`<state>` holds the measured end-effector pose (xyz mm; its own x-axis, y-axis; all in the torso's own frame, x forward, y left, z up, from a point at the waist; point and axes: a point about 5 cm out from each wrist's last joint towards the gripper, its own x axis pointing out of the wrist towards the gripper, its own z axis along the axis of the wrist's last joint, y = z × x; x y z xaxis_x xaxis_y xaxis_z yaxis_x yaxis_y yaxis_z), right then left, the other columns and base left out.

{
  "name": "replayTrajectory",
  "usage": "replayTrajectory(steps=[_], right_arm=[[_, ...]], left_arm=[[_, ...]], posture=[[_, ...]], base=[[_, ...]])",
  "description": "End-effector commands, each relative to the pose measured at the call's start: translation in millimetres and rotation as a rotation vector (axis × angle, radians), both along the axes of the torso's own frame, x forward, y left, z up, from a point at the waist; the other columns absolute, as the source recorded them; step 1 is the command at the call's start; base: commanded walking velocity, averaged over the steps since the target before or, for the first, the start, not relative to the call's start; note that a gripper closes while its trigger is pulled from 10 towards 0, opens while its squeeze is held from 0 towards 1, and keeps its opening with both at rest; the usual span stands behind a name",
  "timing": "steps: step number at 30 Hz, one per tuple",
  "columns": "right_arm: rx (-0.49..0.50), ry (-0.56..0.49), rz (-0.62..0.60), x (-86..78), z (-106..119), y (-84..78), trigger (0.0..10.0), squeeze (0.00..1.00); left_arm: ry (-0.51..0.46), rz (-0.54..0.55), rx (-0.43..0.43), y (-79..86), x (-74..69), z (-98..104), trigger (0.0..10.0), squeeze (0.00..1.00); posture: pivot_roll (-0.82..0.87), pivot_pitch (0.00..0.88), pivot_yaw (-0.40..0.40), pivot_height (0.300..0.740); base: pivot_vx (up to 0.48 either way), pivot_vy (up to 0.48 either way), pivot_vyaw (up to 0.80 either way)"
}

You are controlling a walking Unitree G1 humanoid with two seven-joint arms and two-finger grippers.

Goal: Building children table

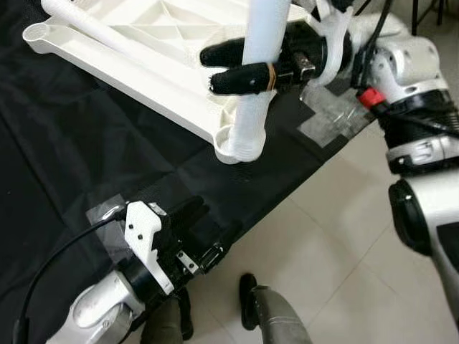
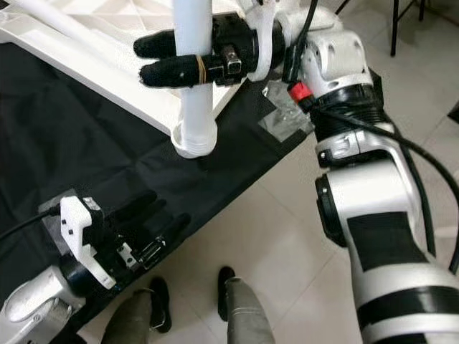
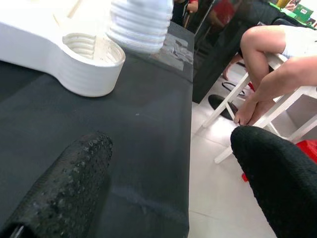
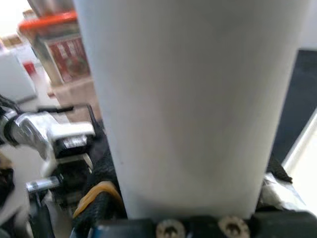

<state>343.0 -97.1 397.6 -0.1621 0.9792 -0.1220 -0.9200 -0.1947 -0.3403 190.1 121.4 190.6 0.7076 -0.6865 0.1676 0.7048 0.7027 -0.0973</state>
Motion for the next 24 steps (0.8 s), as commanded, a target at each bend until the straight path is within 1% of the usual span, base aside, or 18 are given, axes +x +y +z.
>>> replayTrajectory(steps=[1, 3, 5, 6, 7, 8, 9, 11, 13, 14, 16, 18, 20, 22, 24], right_arm=[[-0.03, -0.05, 0.025, -3.1, 6, 2.5, 10.0, 0.0], [-0.053, -0.075, 0.015, -2.4, 10, 3.6, 10.0, 0.0], [-0.053, -0.075, 0.015, -2.4, 10, 3.6, 10.0, 0.0], [-0.065, -0.094, 0.017, -3.0, 13, 4.7, 10.0, 0.0], [-0.065, -0.094, 0.017, -3.0, 13, 4.7, 10.0, 0.0], [-0.082, -0.115, 0.042, -6.7, 17, 8.2, 10.0, 0.0], [-0.082, -0.115, 0.042, -6.7, 17, 8.2, 10.0, 0.0], [-0.109, -0.164, 0.091, -12.8, 20, 16.8, 10.0, 0.0], [-0.109, -0.164, 0.091, -12.8, 20, 16.8, 10.0, 0.0], [-0.111, -0.227, 0.121, -15.3, 22, 25.7, 10.0, 0.0], [-0.111, -0.227, 0.121, -15.3, 22, 25.7, 10.0, 0.0], [-0.108, -0.264, 0.136, -16.0, 23, 31.0, 10.0, 0.0], [-0.098, -0.274, 0.147, -15.7, 23, 34.6, 10.0, 0.0], [-0.098, -0.274, 0.147, -15.7, 23, 34.6, 10.0, 0.0], [-0.084, -0.28, 0.164, -14.6, 19, 40.8, 10.0, 0.0]], left_arm=[[0.0, 0.001, -0.01, -0.3, -4.3, 1, 10.0, 0.0], [-0.02, 0.022, -0.001, 1.3, -2.9, 4, 10.0, 0.0], [-0.02, 0.022, -0.001, 1.3, -2.9, 4, 10.0, 0.0], [-0.035, 0.05, 0.007, 3.0, -1.4, 6, 10.0, 0.0], [-0.035, 0.05, 0.007, 3.0, -1.4, 6, 10.0, 0.0], [-0.054, 0.107, 0.018, 7.1, 1.4, 7, 10.0, 0.0], [-0.054, 0.107, 0.018, 7.1, 1.4, 7, 10.0, 0.0], [-0.072, 0.172, 0.032, 12.1, 3.8, 8, 10.0, 0.0], [-0.072, 0.172, 0.032, 12.1, 3.8, 8, 10.0, 0.0], [-0.075, 0.19, 0.04, 13.1, 2.8, 8, 10.0, 0.0], [-0.075, 0.19, 0.04, 13.1, 2.8, 8, 10.0, 0.0], [-0.075, 0.195, 0.041, 12.8, 2.1, 8, 10.0, 0.0], [-0.075, 0.197, 0.042, 12.6, 2.5, 8, 10.0, 0.0], [-0.075, 0.197, 0.042, 12.6, 2.5, 8, 10.0, 0.0], [-0.075, 0.198, 0.045, 12.2, 2.7, 8, 10.0, 0.0]], posture=[[0.0, 0.441, -0.044, 0.74], [-0.01, 0.447, -0.043, 0.74], [-0.01, 0.447, -0.043, 0.74], [-0.01, 0.448, -0.044, 0.74], [-0.01, 0.448, -0.044, 0.74], [-0.01, 0.451, -0.052, 0.74], [-0.01, 0.451, -0.052, 0.74], [-0.01, 0.451, -0.052, 0.74], [-0.01, 0.451, -0.052, 0.74], [0.0, 0.448, -0.065, 0.74], [0.0, 0.448, -0.065, 0.74], [0.0, 0.449, -0.067, 0.74], [0.0, 0.449, -0.068, 0.74], [0.0, 0.449, -0.068, 0.74], [0.0, 0.452, -0.068, 0.74]], base=[[0.0, 0.0, 0.0], [0.0, 0.0, 0.0], [0.0, 0.0, 0.0], [0.0, 0.0, 0.0], [0.0, 0.0, 0.0], [0.0, 0.0, 0.0], [0.0, 0.0, 0.0], [0.0, 0.0, 0.0], [0.0, 0.0, 0.0], [0.0, 0.0, 0.0], [0.0, 0.0, 0.0], [0.0, 0.0, 0.0], [0.0, 0.0, 0.0], [0.0, 0.0, 0.0], [0.0, 0.0, 0.0]])
